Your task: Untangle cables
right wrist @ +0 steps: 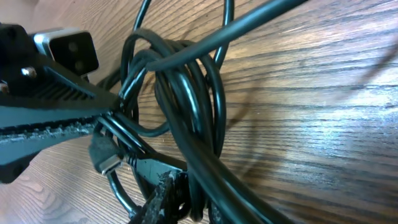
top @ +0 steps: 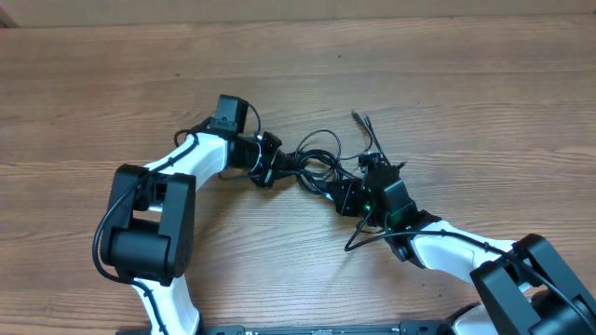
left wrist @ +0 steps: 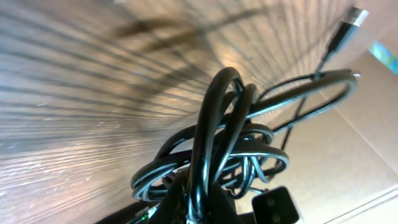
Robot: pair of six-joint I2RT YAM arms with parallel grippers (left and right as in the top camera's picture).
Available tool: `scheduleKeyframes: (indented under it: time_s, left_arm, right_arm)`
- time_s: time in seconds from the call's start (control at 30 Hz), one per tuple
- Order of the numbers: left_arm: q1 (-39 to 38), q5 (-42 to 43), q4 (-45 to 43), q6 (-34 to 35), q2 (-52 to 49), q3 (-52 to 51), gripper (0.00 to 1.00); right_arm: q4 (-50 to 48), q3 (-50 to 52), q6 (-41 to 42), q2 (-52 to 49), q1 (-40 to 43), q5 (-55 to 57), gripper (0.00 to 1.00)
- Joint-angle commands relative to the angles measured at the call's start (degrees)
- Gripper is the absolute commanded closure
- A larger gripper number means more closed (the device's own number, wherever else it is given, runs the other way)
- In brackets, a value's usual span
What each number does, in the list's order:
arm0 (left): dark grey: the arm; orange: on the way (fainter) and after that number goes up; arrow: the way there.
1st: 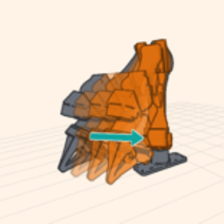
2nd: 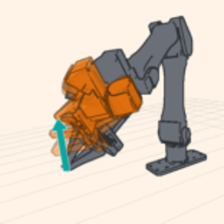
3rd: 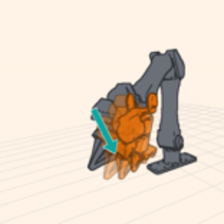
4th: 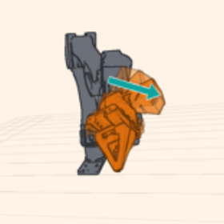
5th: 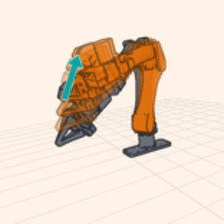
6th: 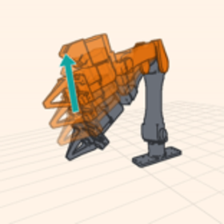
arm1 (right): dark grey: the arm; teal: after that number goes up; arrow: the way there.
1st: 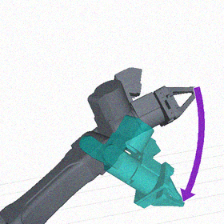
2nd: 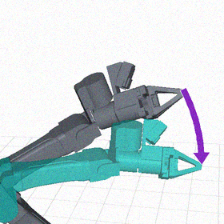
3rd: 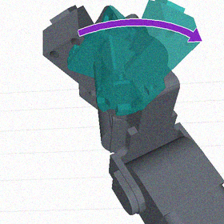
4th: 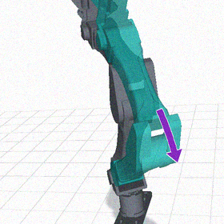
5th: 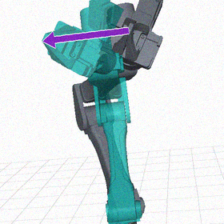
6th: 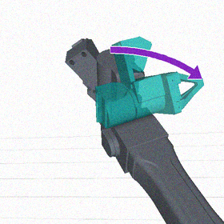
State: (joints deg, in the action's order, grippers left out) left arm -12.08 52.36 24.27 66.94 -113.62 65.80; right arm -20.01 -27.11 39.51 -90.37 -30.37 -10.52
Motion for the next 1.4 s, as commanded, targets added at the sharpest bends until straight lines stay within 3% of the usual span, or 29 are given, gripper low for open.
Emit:
scheduleKeyframes:
  time_s: [0.0, 0.13, 0.47, 0.7, 0.97, 1.0, 1.07, 1.13, 1.27, 1.37]
  left_arm:
    - [0.8, 6.2, -1.2, -4.3, 0.1, 0.3, 0.96]
    - [0.9, 5.5, -2.9, -10.1, 0.1, 0.3, 0.96]
    - [0.4, -6.4, -2.4, -34.6, 0.1, 0.2, 0.96]
    - [-3.0, -21.6, 0.8, -32.7, 0.1, 0.2, 0.95]
    - [-9.7, -35.8, -0.1, -26.6, 0.1, 0.2, 0.62]
    - [-10.2, -36.8, -0.2, -25.9, 0.1, 0.2, 0.61]
    - [-10.6, -37.6, -0.2, -25.1, 0.1, 0.2, 0.66]
    - [-10.5, -37.6, -0.1, -24.8, 0.1, 0.2, 0.79]
    - [-10.0, -37.9, -0.1, -23.2, 0.1, 0.2, 0.93]
    - [-10.0, -37.9, 0.0, -23.1, 0.1, 0.2, 0.96]
  right_arm:
    - [0.8, -0.3, -0.1, 0.3, -0.4, -2.2, 0.86]
    - [0.4, -0.3, -0.1, 0.3, -0.4, -2.1, 0.85]
    - [0.3, -0.3, -0.1, 0.3, -0.4, -1.9, 0.79]
    - [0.1, -0.3, -0.1, 0.3, -0.4, -1.5, 0.75]
    - [0.2, -0.3, 0.1, 0.3, -0.4, 0.2, 0.62]
    - [0.3, -0.3, 0.1, 0.3, -0.4, 0.2, 0.61]
    - [0.3, -0.3, 0.1, 0.3, -0.4, 0.2, 0.59]
    - [0.3, -0.3, 0.1, 0.3, -0.4, 0.2, 0.57]
    - [0.3, -0.3, 0.1, 0.3, -0.4, 0.2, 0.52]
    - [0.4, -0.3, 0.1, 0.3, -0.4, 0.4, 0.51]
